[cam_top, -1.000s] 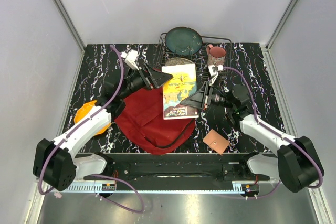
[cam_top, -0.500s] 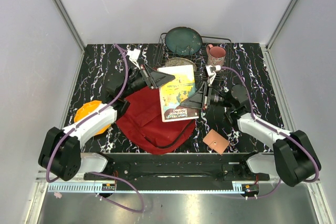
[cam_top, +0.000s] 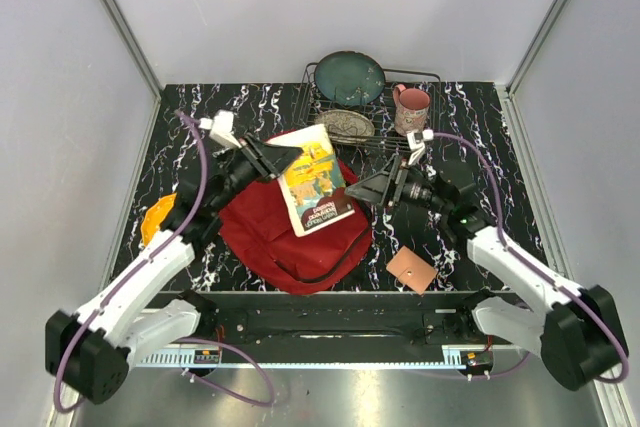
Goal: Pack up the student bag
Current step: Pick up the book from the center of the board.
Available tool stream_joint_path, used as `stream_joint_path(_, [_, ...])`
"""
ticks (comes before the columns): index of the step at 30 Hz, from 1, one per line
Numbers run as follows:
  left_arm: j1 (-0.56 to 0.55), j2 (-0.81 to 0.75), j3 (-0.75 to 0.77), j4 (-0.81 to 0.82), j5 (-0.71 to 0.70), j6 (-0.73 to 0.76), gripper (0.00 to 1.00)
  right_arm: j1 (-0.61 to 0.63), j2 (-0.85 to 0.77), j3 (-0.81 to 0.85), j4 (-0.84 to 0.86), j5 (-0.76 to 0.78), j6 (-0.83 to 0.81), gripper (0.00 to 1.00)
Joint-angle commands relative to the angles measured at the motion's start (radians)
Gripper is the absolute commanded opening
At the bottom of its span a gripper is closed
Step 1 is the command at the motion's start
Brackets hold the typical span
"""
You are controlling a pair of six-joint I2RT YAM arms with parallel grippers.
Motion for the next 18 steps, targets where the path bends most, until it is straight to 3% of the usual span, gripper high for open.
stream_joint_path(1, [0.008, -0.201, -0.038, -0.084, -0.355, -0.006, 0.00, 0.003, -0.124, 0.015, -0.280, 0.281, -0.103, 1.00])
stream_joint_path(4, [0.008, -0.278, -0.078, -0.076, -0.442, -0.029, 0.00, 0.004, -0.120, -0.089, -0.120, 0.255, 0.068, 1.00])
stream_joint_path(8, [0.008, -0.318, -0.124, -0.020, -0.487, -0.053, 0.00, 0.027, -0.001, -0.210, 0.310, 0.186, 0.364, 1.00])
stream_joint_path(18, [0.008, -0.316, -0.196, 0.094, -0.490, -0.112, 0.00, 0.199, 0.199, -0.132, 0.542, 0.253, 0.410, 1.00])
